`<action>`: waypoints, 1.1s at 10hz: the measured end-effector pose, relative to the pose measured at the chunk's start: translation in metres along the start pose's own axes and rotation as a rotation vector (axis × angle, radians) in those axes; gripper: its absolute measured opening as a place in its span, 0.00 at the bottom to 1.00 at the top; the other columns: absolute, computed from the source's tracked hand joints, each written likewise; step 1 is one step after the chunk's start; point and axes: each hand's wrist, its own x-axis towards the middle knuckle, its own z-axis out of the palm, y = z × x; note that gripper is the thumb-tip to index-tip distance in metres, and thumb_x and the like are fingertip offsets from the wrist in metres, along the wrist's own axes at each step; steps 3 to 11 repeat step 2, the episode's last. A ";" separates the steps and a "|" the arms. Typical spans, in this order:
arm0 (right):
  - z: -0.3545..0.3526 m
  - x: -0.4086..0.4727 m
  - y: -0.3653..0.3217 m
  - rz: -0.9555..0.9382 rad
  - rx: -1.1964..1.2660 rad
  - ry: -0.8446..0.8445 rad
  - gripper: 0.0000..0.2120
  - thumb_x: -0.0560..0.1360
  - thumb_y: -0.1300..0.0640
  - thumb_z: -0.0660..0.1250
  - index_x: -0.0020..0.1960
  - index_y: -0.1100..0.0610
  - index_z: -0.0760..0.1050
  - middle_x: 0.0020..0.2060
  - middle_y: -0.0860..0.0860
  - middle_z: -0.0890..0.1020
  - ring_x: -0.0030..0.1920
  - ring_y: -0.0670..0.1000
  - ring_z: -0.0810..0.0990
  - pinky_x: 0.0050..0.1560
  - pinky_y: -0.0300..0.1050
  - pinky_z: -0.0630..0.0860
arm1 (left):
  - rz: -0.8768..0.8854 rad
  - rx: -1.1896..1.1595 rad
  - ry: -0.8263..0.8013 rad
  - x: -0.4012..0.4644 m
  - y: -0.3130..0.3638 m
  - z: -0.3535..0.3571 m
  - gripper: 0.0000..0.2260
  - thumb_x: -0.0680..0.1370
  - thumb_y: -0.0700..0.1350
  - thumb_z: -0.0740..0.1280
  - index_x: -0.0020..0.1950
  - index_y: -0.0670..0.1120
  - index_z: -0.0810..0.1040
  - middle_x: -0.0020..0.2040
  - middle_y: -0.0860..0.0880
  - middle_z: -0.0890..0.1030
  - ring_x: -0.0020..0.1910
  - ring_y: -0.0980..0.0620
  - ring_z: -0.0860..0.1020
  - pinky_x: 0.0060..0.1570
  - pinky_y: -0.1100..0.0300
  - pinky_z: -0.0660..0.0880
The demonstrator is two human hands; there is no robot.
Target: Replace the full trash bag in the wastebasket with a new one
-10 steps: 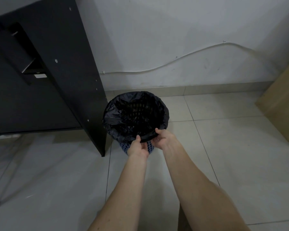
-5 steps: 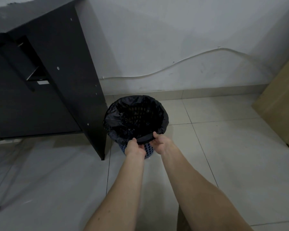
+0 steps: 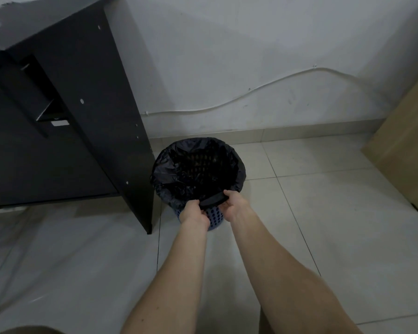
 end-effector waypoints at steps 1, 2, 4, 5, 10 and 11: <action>0.008 -0.014 -0.006 0.078 -0.075 0.017 0.12 0.81 0.55 0.66 0.58 0.63 0.77 0.51 0.60 0.83 0.44 0.57 0.83 0.45 0.48 0.81 | -0.110 0.119 -0.056 -0.014 0.018 -0.002 0.16 0.82 0.45 0.64 0.67 0.39 0.75 0.60 0.38 0.80 0.53 0.41 0.79 0.41 0.50 0.76; 0.013 -0.061 -0.024 0.224 -0.266 0.035 0.18 0.76 0.46 0.71 0.52 0.61 0.75 0.41 0.53 0.79 0.41 0.55 0.77 0.40 0.48 0.75 | -0.212 0.176 -0.050 -0.045 0.046 -0.006 0.19 0.82 0.48 0.60 0.68 0.39 0.74 0.62 0.38 0.79 0.52 0.41 0.79 0.44 0.50 0.76; 0.013 -0.061 -0.024 0.224 -0.266 0.035 0.18 0.76 0.46 0.71 0.52 0.61 0.75 0.41 0.53 0.79 0.41 0.55 0.77 0.40 0.48 0.75 | -0.212 0.176 -0.050 -0.045 0.046 -0.006 0.19 0.82 0.48 0.60 0.68 0.39 0.74 0.62 0.38 0.79 0.52 0.41 0.79 0.44 0.50 0.76; 0.013 -0.061 -0.024 0.224 -0.266 0.035 0.18 0.76 0.46 0.71 0.52 0.61 0.75 0.41 0.53 0.79 0.41 0.55 0.77 0.40 0.48 0.75 | -0.212 0.176 -0.050 -0.045 0.046 -0.006 0.19 0.82 0.48 0.60 0.68 0.39 0.74 0.62 0.38 0.79 0.52 0.41 0.79 0.44 0.50 0.76; 0.013 -0.061 -0.024 0.224 -0.266 0.035 0.18 0.76 0.46 0.71 0.52 0.61 0.75 0.41 0.53 0.79 0.41 0.55 0.77 0.40 0.48 0.75 | -0.212 0.176 -0.050 -0.045 0.046 -0.006 0.19 0.82 0.48 0.60 0.68 0.39 0.74 0.62 0.38 0.79 0.52 0.41 0.79 0.44 0.50 0.76; 0.013 -0.061 -0.024 0.224 -0.266 0.035 0.18 0.76 0.46 0.71 0.52 0.61 0.75 0.41 0.53 0.79 0.41 0.55 0.77 0.40 0.48 0.75 | -0.212 0.176 -0.050 -0.045 0.046 -0.006 0.19 0.82 0.48 0.60 0.68 0.39 0.74 0.62 0.38 0.79 0.52 0.41 0.79 0.44 0.50 0.76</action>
